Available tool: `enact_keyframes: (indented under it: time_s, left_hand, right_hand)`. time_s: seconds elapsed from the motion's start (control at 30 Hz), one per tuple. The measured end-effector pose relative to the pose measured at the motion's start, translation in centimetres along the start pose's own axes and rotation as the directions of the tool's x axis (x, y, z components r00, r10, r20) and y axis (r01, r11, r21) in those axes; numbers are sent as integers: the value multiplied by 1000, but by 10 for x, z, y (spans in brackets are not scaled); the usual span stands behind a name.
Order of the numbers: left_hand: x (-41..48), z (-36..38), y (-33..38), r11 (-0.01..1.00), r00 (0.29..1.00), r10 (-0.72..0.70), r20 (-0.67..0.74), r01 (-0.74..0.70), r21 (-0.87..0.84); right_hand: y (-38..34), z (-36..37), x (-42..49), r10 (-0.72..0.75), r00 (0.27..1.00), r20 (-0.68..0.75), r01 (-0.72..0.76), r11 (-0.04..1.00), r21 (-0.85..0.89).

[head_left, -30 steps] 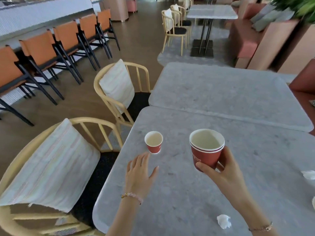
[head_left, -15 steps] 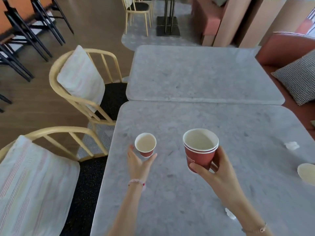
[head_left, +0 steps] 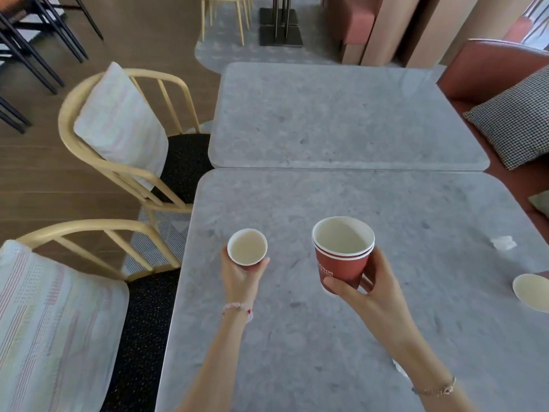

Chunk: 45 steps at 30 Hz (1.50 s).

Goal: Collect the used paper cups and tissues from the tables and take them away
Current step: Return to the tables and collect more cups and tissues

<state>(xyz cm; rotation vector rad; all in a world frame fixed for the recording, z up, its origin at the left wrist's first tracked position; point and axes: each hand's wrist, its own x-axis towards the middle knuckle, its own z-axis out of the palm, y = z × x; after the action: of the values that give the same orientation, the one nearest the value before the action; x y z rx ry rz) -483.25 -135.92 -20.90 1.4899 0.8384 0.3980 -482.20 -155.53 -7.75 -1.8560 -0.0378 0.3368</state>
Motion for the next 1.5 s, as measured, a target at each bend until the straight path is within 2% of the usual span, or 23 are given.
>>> enact_keyframes:
  time_s: [0.1,0.23,0.47,0.7,0.83,0.97,1.23,1.5]
  left_hand:
    - [-1,-3,4,1000,1000,4,-23,-4,14]
    - [-4,-10,17,998,999,50,17,-51,23]
    - [-18,-20,63,978,973,206,105,-209,11]
    - [-54,-31,110,922,914,369,169,-383,54]
    - [-76,-33,137,900,899,422,114,-431,60]
    - [-94,-31,154,912,904,407,127,-411,1]
    - [-136,-18,188,908,901,386,197,-333,-256]
    - [-160,-4,194,909,849,407,337,-341,-240]
  right_hand:
    - [0,2,1,-3,1000,4,3,1000,10]
    - [-1,4,1,-7,1000,-7,7,1000,27]
    - [1,0,-3,-25,1000,-13,26,999,46]
    - [5,-8,-8,-51,998,41,50,998,44]
    - [5,-13,-16,-91,992,85,86,994,61]
    - [6,-21,-24,-128,984,121,118,990,82]
    - [6,-37,-37,-191,973,128,184,981,60]
    - [1,-39,-48,-238,957,165,230,971,65]
